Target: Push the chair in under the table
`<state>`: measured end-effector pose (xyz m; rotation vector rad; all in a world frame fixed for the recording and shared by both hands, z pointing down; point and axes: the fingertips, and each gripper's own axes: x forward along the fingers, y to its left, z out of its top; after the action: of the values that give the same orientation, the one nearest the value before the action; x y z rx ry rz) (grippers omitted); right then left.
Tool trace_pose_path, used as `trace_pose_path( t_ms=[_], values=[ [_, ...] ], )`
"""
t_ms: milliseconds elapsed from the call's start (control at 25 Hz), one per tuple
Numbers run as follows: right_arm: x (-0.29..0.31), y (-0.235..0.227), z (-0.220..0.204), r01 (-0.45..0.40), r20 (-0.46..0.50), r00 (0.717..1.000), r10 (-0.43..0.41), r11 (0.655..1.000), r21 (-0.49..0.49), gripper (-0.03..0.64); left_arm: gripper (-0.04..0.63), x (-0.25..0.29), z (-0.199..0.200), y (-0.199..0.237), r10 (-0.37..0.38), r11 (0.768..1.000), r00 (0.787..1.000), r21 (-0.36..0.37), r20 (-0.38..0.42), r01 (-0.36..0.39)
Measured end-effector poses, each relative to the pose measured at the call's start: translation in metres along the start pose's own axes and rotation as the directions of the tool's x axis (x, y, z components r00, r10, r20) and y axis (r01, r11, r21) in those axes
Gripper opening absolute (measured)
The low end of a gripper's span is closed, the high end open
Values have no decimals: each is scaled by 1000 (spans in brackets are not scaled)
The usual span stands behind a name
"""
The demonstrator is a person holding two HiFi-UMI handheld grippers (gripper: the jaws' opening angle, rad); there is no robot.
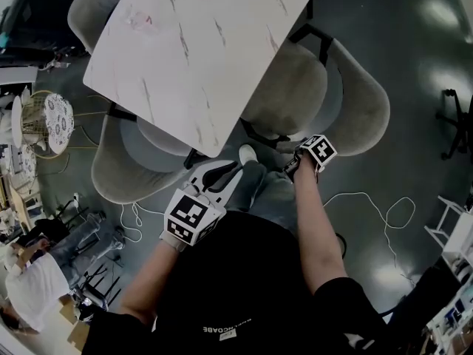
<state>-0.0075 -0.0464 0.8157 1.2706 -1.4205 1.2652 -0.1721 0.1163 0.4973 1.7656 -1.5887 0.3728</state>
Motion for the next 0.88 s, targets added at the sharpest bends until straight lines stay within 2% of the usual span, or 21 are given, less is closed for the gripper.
trace_pose_path(
  t_ms=[160,280,440,600,680,800,880],
  values=[
    [-33,4,-2,-81,-12,997,81,994,-78,241,52,9,15,-11,-5,999,999,-49,41,7],
    [-66,5,7,-155,-10,988,156,971,-181,241,52,21,33,-28,-26,999,997,-34,76,29],
    [-112,2,13,-276,-43,961,274,930,-243,240,52,37,49,-59,-69,998,993,-8,98,70],
    [-165,-12,36,-387,-24,918,396,882,-268,239,52,57,68,-96,-147,989,981,11,123,147],
    [-194,-20,49,-440,5,888,460,853,-279,239,52,66,76,-116,-197,980,972,42,125,194],
    [-242,-31,65,-523,53,823,566,789,-322,238,52,82,89,-145,-282,956,953,116,111,269],
    [-277,-39,77,-548,101,780,618,752,-366,229,51,91,102,-162,-327,938,939,155,106,309]
  ],
)
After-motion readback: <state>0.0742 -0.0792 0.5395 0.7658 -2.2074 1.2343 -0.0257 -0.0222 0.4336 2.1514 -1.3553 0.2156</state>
